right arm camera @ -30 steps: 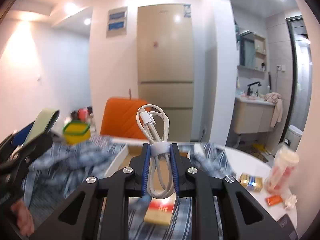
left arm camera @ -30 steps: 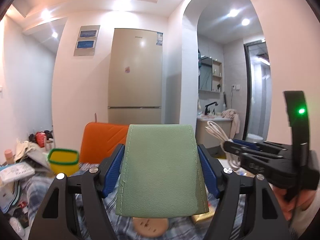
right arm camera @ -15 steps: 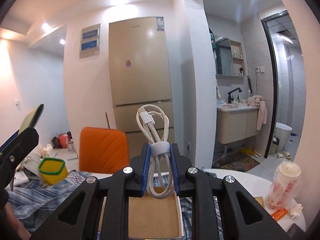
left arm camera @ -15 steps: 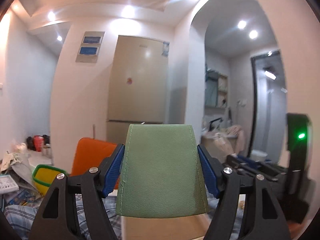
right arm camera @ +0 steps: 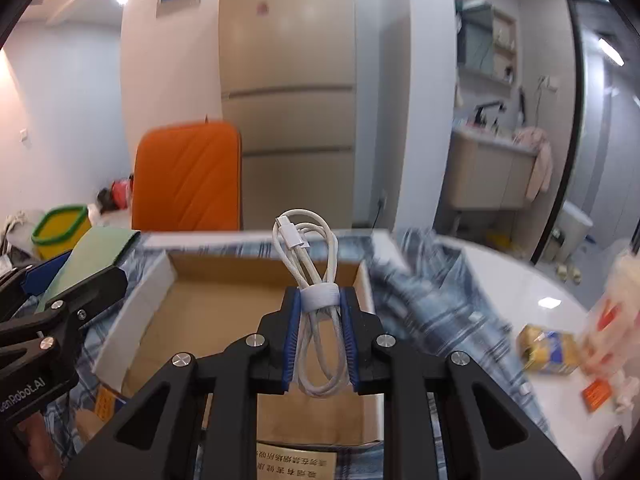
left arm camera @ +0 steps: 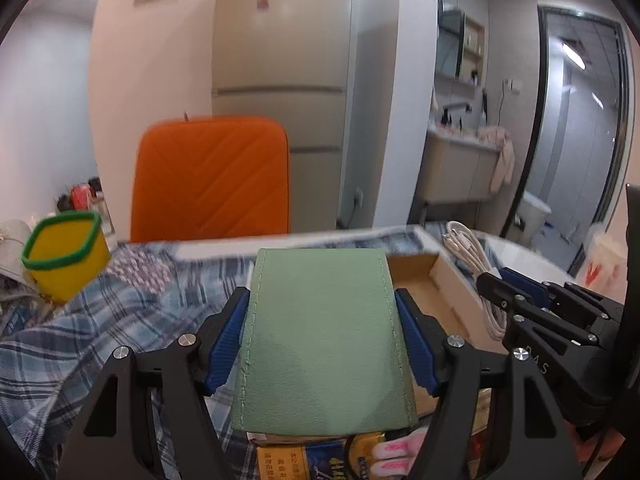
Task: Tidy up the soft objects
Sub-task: 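Lower the card and cable into the cardboard box and open both tools, then withdraw both tools from the box, then grasp the round beige pad with the left tool while the right tool approaches the red-gold pack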
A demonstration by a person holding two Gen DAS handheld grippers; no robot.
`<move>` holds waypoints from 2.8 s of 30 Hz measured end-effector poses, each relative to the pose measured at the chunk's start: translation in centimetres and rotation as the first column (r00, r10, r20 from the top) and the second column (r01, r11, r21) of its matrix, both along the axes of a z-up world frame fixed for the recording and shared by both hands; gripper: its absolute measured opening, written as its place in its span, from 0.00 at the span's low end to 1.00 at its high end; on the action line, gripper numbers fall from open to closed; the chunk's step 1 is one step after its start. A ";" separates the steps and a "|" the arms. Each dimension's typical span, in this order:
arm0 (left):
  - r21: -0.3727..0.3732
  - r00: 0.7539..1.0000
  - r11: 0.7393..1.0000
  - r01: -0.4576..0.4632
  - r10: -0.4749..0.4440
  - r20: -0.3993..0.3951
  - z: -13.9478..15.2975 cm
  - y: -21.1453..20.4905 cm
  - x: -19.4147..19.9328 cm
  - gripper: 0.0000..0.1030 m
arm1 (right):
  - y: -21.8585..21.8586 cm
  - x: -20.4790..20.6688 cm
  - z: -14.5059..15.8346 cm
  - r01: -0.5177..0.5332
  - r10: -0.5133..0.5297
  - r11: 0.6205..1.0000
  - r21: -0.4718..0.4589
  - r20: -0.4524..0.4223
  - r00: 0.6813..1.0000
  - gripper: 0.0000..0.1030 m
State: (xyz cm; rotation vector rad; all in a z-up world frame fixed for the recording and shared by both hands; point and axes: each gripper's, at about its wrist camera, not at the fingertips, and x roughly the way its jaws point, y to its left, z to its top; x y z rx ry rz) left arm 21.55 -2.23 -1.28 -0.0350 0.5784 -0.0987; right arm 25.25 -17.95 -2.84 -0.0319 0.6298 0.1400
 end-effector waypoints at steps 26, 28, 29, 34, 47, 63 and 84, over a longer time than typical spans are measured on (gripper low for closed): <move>-0.054 0.987 0.994 -0.096 0.102 0.127 4.2 2.8 -4.1 0.95 | -1.9 -3.1 4.5 0.020 -0.021 1.000 0.025 0.080 0.997 0.62; -0.069 0.979 0.993 -0.092 0.103 0.178 5.7 3.0 -6.0 0.95 | -2.2 -4.6 6.0 0.019 -0.024 0.999 0.040 0.124 0.992 0.63; -0.073 0.973 0.994 -0.087 0.100 0.206 6.5 3.1 -7.0 0.95 | -2.4 -5.7 7.0 0.017 -0.024 0.999 0.048 0.153 0.988 0.63; -0.030 0.936 0.997 -0.074 0.080 0.343 8.8 2.5 -11.9 1.00 | -2.9 -10.0 9.1 0.019 -0.030 0.999 0.051 0.223 0.974 0.63; -0.019 0.889 0.993 -0.120 0.116 0.443 5.3 2.5 -17.0 1.00 | -3.8 -15.9 6.4 -0.005 -0.020 0.996 0.090 0.270 0.963 0.89; 0.078 0.949 0.996 -0.044 0.018 0.314 0.2 1.3 -16.0 1.00 | -2.9 -15.9 2.9 0.032 -0.031 0.999 -0.001 0.244 0.969 0.89; 0.016 0.998 1.000 0.004 -0.004 0.055 -1.5 2.0 -12.4 1.00 | -2.1 -16.1 2.7 0.034 -0.023 0.999 -0.041 0.252 0.968 0.89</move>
